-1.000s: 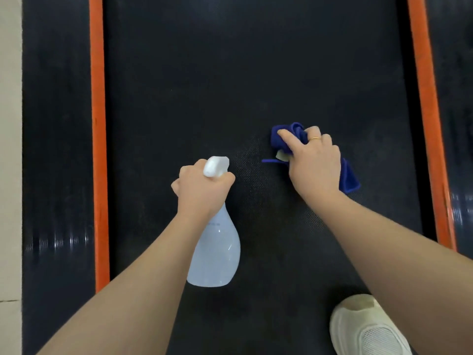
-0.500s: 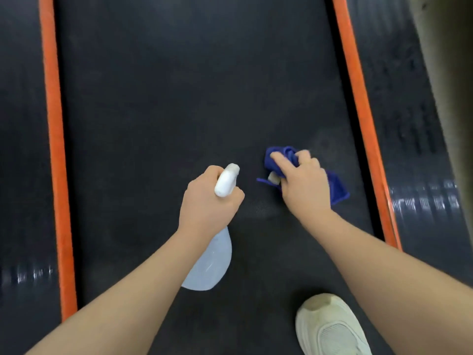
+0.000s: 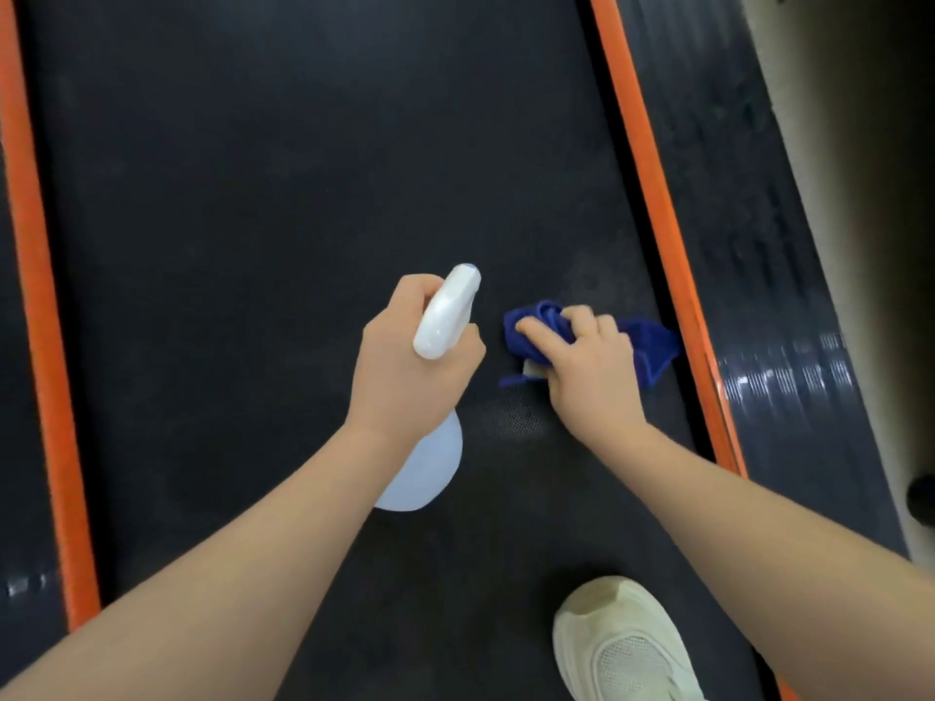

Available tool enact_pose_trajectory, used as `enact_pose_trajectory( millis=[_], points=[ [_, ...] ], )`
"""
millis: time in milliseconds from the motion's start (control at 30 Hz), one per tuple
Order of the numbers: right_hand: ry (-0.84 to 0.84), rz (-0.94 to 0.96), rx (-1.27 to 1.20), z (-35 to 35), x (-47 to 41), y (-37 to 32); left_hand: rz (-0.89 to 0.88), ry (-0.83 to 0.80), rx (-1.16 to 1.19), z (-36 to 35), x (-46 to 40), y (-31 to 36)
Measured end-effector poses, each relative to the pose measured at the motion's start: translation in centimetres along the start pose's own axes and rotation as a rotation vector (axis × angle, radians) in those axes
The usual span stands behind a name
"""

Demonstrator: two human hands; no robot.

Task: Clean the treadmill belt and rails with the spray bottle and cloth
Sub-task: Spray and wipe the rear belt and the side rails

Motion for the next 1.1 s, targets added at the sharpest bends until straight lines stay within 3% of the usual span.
enact_pose_trajectory(
  millis=[100,267,433,500,567,633,667,767,867,1000,1100],
  points=[
    [-0.120,0.088,-0.015,0.3,-0.1,0.4,-0.016,-0.068,-0.046,-1.0,0.3,0.5],
    [0.002,-0.361,0.063,1.2,-4.5,4.4,0.041,-0.013,-0.027,-0.7,-0.2,0.1],
    [-0.055,-0.002,0.032,0.7,-1.6,2.3,0.054,-0.025,-0.023,-0.4,-0.1,0.0],
    [-0.034,0.015,0.047,1.4,-3.1,3.8,0.056,-0.029,-0.023,-0.7,-0.4,0.0],
    [0.082,-0.221,0.040,2.5,-5.3,5.8,0.071,-0.021,-0.003,-0.5,-0.6,-0.3],
    [0.071,-0.459,0.038,1.6,-5.5,6.4,0.082,0.000,0.015,-0.1,-0.5,-0.6],
    [0.051,-0.486,0.033,1.1,-4.7,6.0,0.087,-0.001,0.015,0.0,-0.5,-0.6],
    [0.026,-0.242,0.047,1.0,-0.9,3.4,0.084,-0.033,-0.019,-0.3,-0.3,-0.3],
    [0.011,-0.039,0.277,2.3,-1.9,4.1,0.053,-0.049,-0.070,-0.9,-0.4,0.2],
    [0.117,-0.256,0.314,3.3,-5.9,6.7,0.023,-0.048,-0.104,-1.3,-0.6,0.3],
    [0.109,-0.163,0.318,2.2,-2.6,4.7,0.029,-0.049,-0.094,-1.2,-0.7,0.3]
  ],
)
Point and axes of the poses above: each hand's wrist, its own x-axis away from the middle knuckle, its own z-axis out of the back of the hand, y = z × x, the point moved 6 cm from there along -x, towards the middle knuckle, and after that the axes turned 11 degrees about -x, right-handed, at the moved point
